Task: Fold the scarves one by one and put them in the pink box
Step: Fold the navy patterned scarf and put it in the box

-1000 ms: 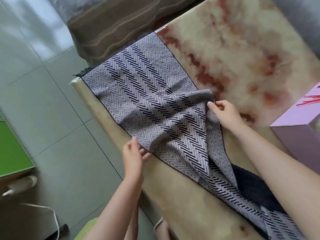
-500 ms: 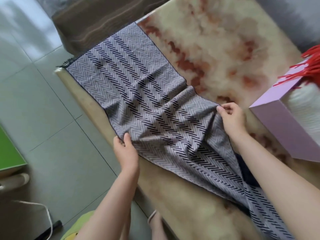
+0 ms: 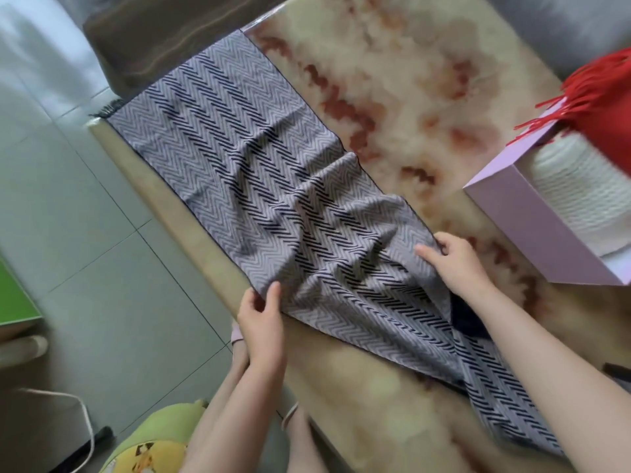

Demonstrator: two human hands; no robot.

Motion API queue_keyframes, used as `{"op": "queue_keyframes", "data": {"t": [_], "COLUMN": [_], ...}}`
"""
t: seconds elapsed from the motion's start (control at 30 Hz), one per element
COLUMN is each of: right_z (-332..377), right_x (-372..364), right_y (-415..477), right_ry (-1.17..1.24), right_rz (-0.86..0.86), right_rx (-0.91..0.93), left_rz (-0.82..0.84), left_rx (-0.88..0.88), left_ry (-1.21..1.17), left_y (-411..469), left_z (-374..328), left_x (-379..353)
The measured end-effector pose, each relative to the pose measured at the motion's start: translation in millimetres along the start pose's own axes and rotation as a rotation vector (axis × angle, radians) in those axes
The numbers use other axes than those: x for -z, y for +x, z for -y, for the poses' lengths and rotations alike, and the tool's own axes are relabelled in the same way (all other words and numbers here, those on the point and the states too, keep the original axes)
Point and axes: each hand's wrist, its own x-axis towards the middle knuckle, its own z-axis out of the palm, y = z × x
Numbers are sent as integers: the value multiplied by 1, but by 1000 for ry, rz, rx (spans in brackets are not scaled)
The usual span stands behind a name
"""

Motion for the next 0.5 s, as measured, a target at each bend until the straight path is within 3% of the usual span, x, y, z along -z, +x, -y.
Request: {"op": "queue_keyframes", "data": {"t": [0.07, 0.13, 0.3, 0.4, 0.5], "right_z": [-2, -4, -24, -34, -36], "right_x": [8, 11, 14, 20, 28], "right_y": [-4, -8, -20, -29, -35], "right_ry": [6, -22, -222, -154, -66], "right_rz": [-101, -89, 182, 264, 139], "right_rx": [65, 74, -120, -104, 8], "left_rz": [-43, -14, 219, 296, 204], "left_rx": [68, 181, 299, 337, 290], "left_ry": [-113, -164, -68, -81, -26], "left_y": [2, -4, -38, -60, -71], "left_z": [-1, 5, 35, 43, 50], "left_x": [2, 3, -8, -20, -27]}}
